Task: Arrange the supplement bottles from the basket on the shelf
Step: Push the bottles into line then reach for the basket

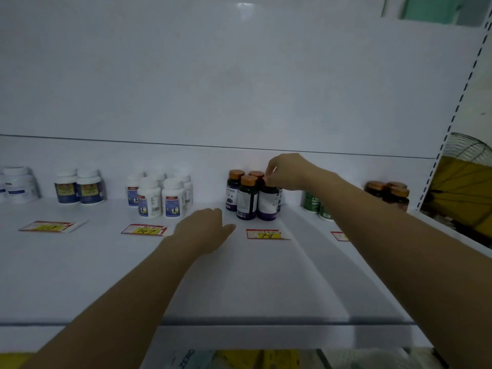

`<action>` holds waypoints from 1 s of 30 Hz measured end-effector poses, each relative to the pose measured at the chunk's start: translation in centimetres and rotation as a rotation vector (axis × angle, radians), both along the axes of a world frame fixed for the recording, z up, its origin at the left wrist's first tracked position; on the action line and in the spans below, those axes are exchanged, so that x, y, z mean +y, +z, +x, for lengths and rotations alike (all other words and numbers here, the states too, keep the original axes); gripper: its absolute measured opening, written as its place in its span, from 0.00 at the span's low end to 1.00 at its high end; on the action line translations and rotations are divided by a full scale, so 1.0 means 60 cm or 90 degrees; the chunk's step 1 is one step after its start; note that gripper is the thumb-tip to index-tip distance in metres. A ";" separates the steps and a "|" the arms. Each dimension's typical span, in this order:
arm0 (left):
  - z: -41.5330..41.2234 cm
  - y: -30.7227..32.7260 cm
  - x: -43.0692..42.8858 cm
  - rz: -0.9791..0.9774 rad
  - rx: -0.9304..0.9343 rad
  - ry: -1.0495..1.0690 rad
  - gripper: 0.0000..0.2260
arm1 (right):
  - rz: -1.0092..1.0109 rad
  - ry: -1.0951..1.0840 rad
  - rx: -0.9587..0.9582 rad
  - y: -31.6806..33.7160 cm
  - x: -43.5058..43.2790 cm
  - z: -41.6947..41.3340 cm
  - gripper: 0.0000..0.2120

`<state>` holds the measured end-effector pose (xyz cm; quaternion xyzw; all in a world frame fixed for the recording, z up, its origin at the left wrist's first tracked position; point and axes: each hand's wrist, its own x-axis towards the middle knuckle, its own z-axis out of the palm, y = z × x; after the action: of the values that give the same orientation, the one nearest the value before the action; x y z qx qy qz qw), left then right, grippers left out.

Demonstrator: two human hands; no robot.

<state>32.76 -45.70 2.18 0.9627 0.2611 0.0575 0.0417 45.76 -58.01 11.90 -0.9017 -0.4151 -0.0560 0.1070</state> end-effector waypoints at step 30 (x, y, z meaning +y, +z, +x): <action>0.047 -0.041 0.022 -0.336 -0.288 0.025 0.37 | 0.203 0.128 0.061 -0.020 0.086 0.023 0.11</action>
<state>35.56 -44.37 -0.31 0.8762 0.2698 0.2009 0.3451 47.15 -52.85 10.71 -0.8290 -0.4836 -0.0670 0.2729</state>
